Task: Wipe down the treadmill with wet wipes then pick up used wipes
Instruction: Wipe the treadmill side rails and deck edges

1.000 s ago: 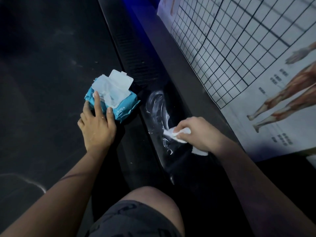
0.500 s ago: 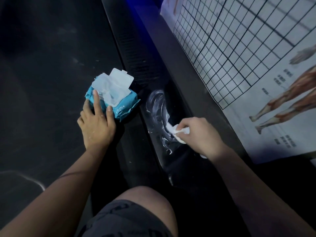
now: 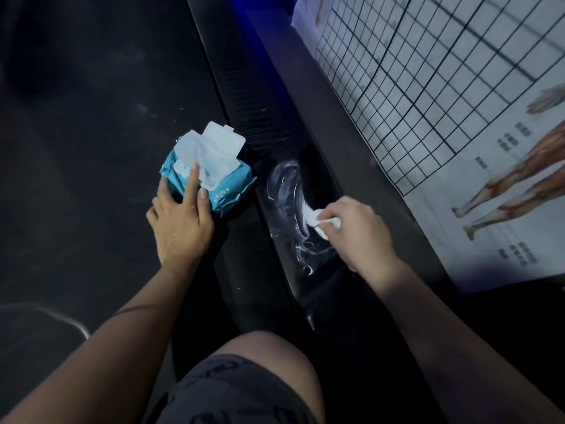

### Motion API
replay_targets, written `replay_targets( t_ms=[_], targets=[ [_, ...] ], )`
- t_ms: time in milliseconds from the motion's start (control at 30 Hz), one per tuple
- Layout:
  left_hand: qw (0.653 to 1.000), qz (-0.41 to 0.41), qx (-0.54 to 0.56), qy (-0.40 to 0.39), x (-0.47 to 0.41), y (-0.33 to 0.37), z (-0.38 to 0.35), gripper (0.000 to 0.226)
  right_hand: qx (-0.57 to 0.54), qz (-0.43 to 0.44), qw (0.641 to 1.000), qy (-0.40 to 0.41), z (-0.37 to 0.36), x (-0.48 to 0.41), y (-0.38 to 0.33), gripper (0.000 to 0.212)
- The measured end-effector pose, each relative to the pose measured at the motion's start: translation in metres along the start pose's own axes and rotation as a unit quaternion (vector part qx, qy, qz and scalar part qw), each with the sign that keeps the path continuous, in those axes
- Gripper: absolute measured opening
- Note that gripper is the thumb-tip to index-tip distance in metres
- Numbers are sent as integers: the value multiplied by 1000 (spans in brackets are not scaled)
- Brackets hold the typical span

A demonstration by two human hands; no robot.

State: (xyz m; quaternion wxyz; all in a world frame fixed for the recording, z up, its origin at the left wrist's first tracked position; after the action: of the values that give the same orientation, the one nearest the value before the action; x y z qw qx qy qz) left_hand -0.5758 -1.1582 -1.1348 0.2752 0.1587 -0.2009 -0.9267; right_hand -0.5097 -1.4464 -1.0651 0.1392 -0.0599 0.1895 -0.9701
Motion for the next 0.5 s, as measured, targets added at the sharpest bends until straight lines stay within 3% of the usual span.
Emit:
replay_targets(
  t_ms=[133, 200, 333, 400, 500],
  targets=[
    [1000, 2, -2, -4, 0, 0, 0, 49, 23, 46, 994, -94, -15, 5, -22, 12],
    [1000, 3, -3, -2, 0, 0, -1, 49, -54, 36, 992, -105, -11, 6, -19, 11],
    [1000, 4, -2, -2, 0, -1, -2, 49, -198, -79, 975, 57, 37, -6, 22, 7],
    [1000, 4, -4, -1, 0, -1, -2, 49, -171, -102, 975, 95, 42, -5, 35, 10],
    [1000, 4, -2, -2, 0, -1, -1, 49, -68, -64, 993, 73, 18, -1, 23, 12]
  ],
)
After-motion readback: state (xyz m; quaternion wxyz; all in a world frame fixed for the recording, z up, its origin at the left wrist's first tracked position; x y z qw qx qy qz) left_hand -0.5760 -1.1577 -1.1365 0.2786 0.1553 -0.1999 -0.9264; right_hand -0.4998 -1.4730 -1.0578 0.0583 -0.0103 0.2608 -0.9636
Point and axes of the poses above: each hand's wrist, its own x-axis away from the middle knuckle, its own z-axis out of the back of the hand, y = z × x, the point moved 5 cm from there along -x, towards the middle knuckle
